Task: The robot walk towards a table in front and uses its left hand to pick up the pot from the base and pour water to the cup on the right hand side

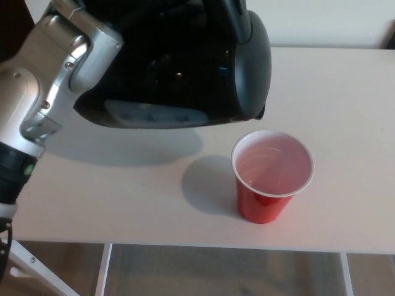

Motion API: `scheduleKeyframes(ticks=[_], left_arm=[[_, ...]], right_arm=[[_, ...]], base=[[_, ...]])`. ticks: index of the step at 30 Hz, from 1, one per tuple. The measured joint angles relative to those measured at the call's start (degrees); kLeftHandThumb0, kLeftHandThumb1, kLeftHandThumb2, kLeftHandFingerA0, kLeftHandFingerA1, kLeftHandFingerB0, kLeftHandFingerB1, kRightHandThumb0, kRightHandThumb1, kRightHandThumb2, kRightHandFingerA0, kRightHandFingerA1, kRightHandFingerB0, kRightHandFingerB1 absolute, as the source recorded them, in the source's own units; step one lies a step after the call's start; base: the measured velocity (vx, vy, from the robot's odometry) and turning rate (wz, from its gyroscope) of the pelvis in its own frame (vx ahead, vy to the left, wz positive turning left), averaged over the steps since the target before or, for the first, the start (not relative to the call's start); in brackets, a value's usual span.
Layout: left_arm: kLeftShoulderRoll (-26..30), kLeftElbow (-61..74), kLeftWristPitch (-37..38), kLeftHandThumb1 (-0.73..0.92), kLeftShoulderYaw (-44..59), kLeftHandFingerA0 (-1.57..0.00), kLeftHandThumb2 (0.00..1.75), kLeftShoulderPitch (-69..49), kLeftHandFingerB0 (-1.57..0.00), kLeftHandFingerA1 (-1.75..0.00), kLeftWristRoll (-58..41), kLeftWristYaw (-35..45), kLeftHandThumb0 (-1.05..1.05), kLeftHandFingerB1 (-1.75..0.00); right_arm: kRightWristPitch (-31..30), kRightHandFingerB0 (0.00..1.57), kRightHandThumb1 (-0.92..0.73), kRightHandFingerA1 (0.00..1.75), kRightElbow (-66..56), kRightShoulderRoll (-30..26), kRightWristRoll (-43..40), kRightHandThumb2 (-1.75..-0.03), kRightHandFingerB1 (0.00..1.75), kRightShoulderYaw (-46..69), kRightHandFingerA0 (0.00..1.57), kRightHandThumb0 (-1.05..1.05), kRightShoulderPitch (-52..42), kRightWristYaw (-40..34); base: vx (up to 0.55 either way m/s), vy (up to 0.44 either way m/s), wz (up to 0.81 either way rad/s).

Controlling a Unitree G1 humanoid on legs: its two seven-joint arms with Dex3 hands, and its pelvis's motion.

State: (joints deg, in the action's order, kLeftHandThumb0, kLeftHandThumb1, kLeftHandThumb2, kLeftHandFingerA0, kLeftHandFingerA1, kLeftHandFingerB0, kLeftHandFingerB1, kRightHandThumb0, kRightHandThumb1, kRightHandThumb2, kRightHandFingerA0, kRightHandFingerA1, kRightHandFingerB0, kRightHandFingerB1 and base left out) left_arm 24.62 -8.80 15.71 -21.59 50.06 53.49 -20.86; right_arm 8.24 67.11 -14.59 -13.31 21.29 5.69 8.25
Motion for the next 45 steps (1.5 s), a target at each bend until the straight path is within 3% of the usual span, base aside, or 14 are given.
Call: scheduleKeyframes(ticks=[13,17,18,38,45], left_arm=[[0.31,-0.16,4.11,0.52,-0.33,-1.06,0.59,0.00,-0.91,-1.61,1.15,-1.05,-0.36,-0.53],[0.48,0.00,5.50,0.52,-0.99,-1.06,0.60,0.00,-0.91,-1.61,2.58,-1.92,-0.35,-0.56],[0.48,0.00,5.84,0.55,-1.06,-1.05,0.61,0.00,-0.87,-1.65,2.82,-2.12,-0.38,-0.64],[2.51,1.51,12.16,0.54,-1.18,-1.07,0.60,1.88,-0.88,-1.63,4.93,-3.58,-0.35,-0.61],[2.96,1.51,13.51,0.57,-1.18,-1.00,0.61,2.67,-0.86,-1.65,5.08,-3.58,-0.34,-0.65]], right_arm=[[0.00,0.58,-0.60,0.46,0.05,-0.01,0.10,-0.58,0.43,-0.19,0.66,-0.20,0.00,-0.38],[0.01,0.58,-0.61,0.46,0.15,-0.04,0.11,-0.58,0.43,-0.17,0.66,-0.20,0.02,-0.34],[0.01,0.58,-0.61,0.47,0.18,-0.05,0.11,-0.58,0.44,-0.16,0.68,-0.16,0.02,-0.33],[0.00,0.57,-0.60,0.45,0.98,-0.29,0.25,-0.58,0.43,-0.17,0.64,-0.18,0.06,-0.38],[0.00,0.56,-0.60,0.46,1.00,-0.30,0.35,-0.58,0.43,-0.19,0.66,-0.18,0.05,-0.41]], base=[[0.00,0.000,0.00],[0.00,0.000,0.00],[0.00,0.000,0.00],[0.00,0.000,0.00],[0.00,0.000,0.00]])
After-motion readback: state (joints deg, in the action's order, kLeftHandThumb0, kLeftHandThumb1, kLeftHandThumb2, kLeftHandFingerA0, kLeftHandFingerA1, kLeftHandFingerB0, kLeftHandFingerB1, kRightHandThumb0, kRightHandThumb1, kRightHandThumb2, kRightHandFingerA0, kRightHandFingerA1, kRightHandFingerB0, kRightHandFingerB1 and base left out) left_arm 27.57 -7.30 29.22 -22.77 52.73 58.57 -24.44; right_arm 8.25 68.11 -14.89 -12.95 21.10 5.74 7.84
